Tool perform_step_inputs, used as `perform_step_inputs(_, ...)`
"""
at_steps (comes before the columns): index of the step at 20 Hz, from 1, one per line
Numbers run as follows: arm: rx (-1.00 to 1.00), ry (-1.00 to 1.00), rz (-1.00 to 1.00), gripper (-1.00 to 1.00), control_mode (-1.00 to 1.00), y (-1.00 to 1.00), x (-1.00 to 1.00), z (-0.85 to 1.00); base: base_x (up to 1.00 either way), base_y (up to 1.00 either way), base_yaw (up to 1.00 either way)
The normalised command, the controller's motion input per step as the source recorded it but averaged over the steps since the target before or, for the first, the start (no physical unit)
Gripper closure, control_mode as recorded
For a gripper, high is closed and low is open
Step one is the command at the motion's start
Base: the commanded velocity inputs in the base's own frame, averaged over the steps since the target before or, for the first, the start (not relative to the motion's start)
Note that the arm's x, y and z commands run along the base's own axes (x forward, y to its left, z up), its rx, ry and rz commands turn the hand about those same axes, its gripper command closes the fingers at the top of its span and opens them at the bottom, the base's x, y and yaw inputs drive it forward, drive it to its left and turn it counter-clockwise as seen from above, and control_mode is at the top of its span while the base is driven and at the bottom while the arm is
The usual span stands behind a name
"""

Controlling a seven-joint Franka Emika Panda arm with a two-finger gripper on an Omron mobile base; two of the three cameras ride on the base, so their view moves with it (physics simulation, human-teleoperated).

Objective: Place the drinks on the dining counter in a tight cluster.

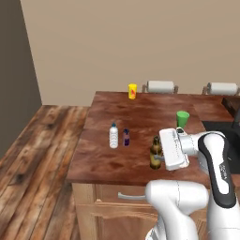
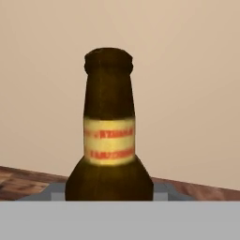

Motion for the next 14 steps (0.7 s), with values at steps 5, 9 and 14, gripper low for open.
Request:
perform_step_inputs(5, 0.00, 0.00, 0.00, 1.00, 1.00, 0.00, 0.00, 0.00, 0.04, 0.00, 0.00)
perform_step_inputs(9, 0.00, 0.00, 0.00, 1.00, 1.00, 0.00, 0.00, 0.00, 0.08, -0.02, 0.04)
perform_step_inputs(14, 0.02, 0.00, 0.07, 1.00, -1.00, -0.19, 0.16, 0.00, 0.06, -0.06, 0.02)
